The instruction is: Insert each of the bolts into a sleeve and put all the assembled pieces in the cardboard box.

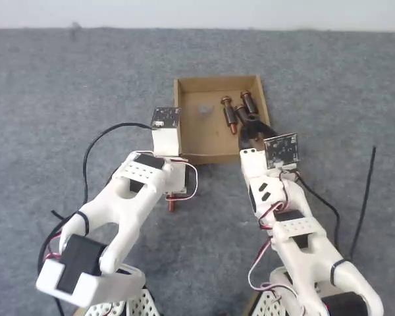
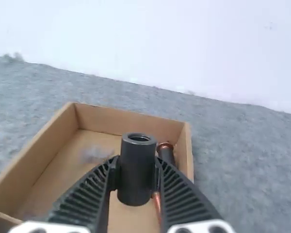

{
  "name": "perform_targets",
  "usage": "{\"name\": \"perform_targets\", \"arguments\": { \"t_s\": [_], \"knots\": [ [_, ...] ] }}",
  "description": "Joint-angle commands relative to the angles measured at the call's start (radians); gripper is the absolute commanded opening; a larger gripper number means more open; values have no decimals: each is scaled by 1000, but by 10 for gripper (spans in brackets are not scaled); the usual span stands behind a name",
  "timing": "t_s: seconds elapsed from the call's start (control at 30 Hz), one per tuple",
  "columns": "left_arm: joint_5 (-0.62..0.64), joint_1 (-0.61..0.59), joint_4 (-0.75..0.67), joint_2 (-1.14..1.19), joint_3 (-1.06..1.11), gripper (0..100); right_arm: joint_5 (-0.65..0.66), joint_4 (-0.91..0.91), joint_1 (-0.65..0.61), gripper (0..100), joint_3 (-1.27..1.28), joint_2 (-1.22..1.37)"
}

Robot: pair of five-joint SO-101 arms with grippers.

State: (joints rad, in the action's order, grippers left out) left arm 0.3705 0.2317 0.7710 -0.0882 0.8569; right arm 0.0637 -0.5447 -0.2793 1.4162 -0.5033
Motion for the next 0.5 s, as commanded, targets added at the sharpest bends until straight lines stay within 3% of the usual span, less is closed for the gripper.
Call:
{"name": "perform_targets", "arguments": {
  "t_s": [0.0,0.23,0.47],
  "knots": [
    [-11,-14,-18,-60,-4,12,14,-51,-7,8,-114,77],
    [-11,-14,-18,-60,-4,12,14,-532,-8,7,-135,361],
    [-11,-15,-57,-60,2,12,15,-832,-7,7,-95,582]
  ]
}}
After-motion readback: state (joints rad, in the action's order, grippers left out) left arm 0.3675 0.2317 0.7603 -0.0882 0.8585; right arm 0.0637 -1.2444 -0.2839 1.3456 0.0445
